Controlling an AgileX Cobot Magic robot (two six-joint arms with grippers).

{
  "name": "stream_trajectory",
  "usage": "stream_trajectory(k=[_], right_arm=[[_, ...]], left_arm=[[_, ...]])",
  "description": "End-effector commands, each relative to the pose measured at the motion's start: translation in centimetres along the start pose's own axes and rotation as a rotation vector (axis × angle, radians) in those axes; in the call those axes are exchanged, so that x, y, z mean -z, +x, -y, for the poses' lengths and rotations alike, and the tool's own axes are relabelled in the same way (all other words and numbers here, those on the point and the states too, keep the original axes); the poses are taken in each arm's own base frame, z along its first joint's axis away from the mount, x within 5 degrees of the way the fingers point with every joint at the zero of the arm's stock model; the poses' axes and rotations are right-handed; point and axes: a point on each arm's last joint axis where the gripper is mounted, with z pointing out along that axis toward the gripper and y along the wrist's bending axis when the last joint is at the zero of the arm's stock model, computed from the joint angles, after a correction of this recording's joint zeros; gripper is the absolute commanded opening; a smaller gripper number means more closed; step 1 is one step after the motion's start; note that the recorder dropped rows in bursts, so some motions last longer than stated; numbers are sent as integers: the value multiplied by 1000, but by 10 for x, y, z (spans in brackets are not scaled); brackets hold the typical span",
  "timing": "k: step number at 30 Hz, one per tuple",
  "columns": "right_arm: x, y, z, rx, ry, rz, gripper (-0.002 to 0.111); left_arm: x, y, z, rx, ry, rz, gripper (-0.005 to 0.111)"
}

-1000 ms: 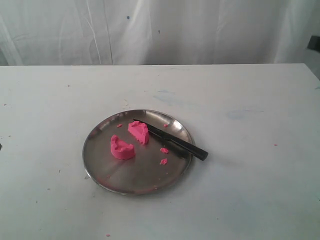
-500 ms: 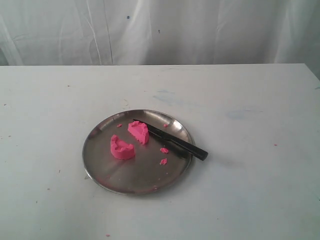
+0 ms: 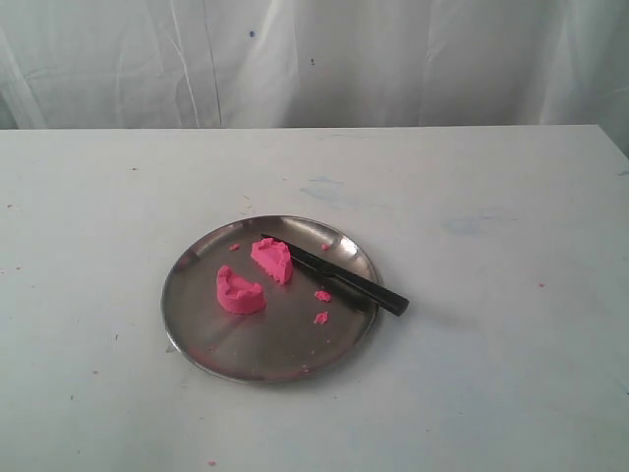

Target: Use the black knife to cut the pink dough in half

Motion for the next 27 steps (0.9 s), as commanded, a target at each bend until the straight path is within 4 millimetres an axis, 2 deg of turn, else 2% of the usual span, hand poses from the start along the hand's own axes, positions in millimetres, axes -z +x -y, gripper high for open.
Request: stream_trajectory(k=[1, 10, 14, 17, 20, 21, 23, 27], right_arm=[[13, 2, -4, 17, -17, 1, 0], [21, 0, -4, 22, 6, 53, 0], [15, 22, -4, 42, 107, 57, 0], [19, 50, -7, 4, 226, 61, 0], [14, 87, -5, -88, 340, 77, 0], [9, 106, -4, -150, 358, 62, 0], [3, 130, -4, -206, 377, 46, 0], [-2, 189, -11, -323, 392, -109, 0]], left_arm=[[1, 2, 0, 11, 0, -2, 0], [1, 2, 0, 9, 0, -4, 0], [1, 2, 0, 9, 0, -4, 0], [1, 2, 0, 9, 0, -4, 0], [1, 2, 0, 9, 0, -4, 0], [1, 1, 0, 9, 0, -1, 0], [2, 2, -1, 10, -2, -7, 0], [2, 2, -1, 10, -2, -8, 0]])
